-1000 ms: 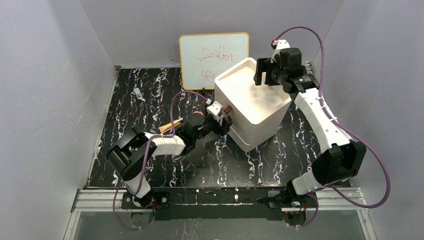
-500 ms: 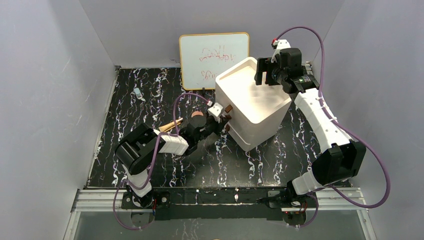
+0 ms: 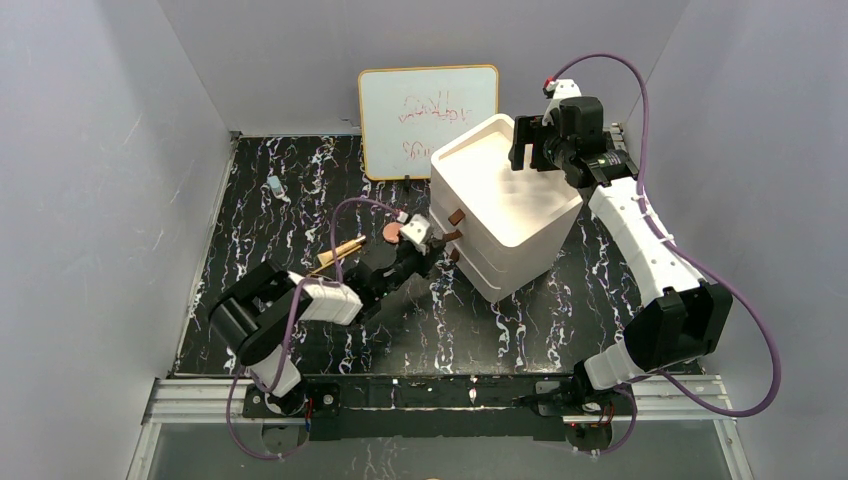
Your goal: Organize the makeup
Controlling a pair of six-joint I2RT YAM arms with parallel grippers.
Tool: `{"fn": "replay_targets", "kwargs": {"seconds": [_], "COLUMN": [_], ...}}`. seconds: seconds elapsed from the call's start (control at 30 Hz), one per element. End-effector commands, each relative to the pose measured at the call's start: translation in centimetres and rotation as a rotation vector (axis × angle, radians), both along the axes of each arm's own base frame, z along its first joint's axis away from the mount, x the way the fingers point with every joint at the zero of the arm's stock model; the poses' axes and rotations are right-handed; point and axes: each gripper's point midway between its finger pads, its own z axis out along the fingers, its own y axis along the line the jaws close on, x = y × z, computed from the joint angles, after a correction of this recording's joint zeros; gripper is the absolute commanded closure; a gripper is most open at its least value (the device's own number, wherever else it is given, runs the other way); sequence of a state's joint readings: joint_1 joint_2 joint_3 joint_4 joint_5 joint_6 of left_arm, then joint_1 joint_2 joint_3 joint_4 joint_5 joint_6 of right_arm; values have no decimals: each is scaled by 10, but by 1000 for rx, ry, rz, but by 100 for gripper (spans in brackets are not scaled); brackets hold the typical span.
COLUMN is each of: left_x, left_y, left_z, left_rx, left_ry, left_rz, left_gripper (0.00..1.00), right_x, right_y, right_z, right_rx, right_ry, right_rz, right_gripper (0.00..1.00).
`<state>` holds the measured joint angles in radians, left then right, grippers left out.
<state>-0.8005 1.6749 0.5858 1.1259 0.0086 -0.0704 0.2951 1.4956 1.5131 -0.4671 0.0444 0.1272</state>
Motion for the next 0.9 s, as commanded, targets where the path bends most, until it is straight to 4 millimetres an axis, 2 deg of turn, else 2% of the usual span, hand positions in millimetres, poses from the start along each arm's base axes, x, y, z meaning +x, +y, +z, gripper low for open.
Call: {"fn": "replay_targets", "kwargs": {"seconds": [0.0, 0.2, 0.53, 0.87], "left_x": [-6, -22, -44, -53], "left_y": [31, 65, 97, 120], "left_z": [31, 20, 9, 3], "left_rx": [-68, -37, 8, 42], "left_ry": [-70, -39, 13, 40], "left_rz": [103, 177, 221, 280], "left_gripper": [100, 100, 100, 100], "right_x": [-22, -20, -22, -21], "right_y": [25, 28, 36, 43], "right_z": [-20, -21, -21, -20], "right_rx": [54, 54, 53, 48], "right_ry": [101, 102, 104, 99], "right_rz": [80, 88, 100, 112], "right_gripper": [10, 10, 10, 10]}}
